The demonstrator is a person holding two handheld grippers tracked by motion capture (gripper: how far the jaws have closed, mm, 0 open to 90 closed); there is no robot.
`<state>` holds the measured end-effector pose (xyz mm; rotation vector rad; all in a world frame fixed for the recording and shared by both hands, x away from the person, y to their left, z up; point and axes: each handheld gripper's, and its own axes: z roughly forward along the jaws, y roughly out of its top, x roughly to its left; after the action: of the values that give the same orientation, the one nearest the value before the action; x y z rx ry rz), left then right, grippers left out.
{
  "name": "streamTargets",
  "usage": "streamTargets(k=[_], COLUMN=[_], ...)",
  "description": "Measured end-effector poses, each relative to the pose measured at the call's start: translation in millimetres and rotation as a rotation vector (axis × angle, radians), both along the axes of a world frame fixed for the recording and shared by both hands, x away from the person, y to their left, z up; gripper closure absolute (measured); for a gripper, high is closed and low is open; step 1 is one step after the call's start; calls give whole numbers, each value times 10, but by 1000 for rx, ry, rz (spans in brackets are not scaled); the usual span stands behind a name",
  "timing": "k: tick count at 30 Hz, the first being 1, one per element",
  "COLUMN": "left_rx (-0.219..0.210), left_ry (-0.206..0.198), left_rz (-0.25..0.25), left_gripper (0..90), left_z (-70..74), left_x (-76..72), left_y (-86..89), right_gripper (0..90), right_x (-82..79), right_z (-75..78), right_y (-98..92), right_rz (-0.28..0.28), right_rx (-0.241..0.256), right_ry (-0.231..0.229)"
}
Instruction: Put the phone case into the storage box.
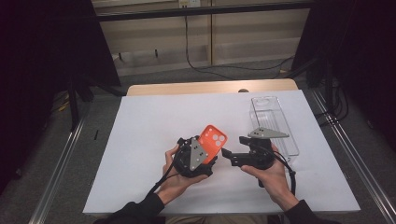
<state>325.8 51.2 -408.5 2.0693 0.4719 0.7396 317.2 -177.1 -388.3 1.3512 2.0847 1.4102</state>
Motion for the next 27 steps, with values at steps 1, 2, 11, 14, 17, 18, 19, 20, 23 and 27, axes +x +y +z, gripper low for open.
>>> streamTargets(k=[1, 2, 11, 14, 17, 18, 19, 20, 23, 27], left_rx=[-2, -1, -7, -4, -6, -2, -4, -4, -7, -4], left_ry=[-1, -2, -27, -32, -34, -34, -35, -36, -37, -41], left_rz=[2, 3, 9, 11, 12, 9, 9, 10, 17, 14], left_gripper=[140, 140, 140, 140, 140, 140, 140, 140, 140, 140], left_z=[0, -2, 1, -13, -23, -21, -21, -20, -30, -31], left_x=[-2, -4, -39, -49, -52, -52, -53, -54, -60, -67], left_y=[1, -1, -19, -36, -55, -57, -61, -65, -83, -103], right_gripper=[151, 161, 172, 173, 207, 207, 213, 232, 279, 370], right_x=[9, 17, 74, 97, 109, 109, 112, 114, 123, 131], right_z=[13, 28, 77, 74, 87, 87, 91, 97, 111, 122], right_y=[6, 14, 53, 43, 53, 53, 59, 60, 68, 82], right_rz=[-3, 2, 0, 3, 4, 4, -5, -13, -21, -34], right_rx=[-4, -9, -23, -9, -1, -1, -8, -9, -5, 1], right_ry=[12, 20, 77, 92, 111, 111, 108, 111, 113, 119])
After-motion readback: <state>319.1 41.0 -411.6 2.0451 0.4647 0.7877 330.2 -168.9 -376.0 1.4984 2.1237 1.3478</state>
